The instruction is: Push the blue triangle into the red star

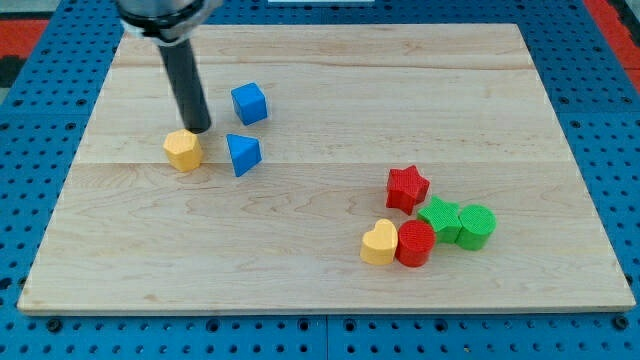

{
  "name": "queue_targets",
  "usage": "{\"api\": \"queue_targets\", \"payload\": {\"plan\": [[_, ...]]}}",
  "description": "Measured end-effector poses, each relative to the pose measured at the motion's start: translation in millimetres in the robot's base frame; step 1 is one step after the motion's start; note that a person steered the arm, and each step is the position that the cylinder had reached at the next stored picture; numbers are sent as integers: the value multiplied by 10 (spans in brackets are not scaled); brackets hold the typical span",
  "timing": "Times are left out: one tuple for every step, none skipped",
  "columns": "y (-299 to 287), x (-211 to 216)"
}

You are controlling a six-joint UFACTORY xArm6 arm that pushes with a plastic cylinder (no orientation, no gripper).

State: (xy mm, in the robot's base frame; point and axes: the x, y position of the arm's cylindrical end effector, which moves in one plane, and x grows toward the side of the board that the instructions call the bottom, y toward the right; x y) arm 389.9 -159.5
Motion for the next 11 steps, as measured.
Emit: {"api": "queue_targets", "payload": {"plan": [[472,458],[1105,548],[1649,791],[1591,672],[995,594],[841,295],[1295,121],[1765,482],[1939,659],[1672,594],[758,22]]}}
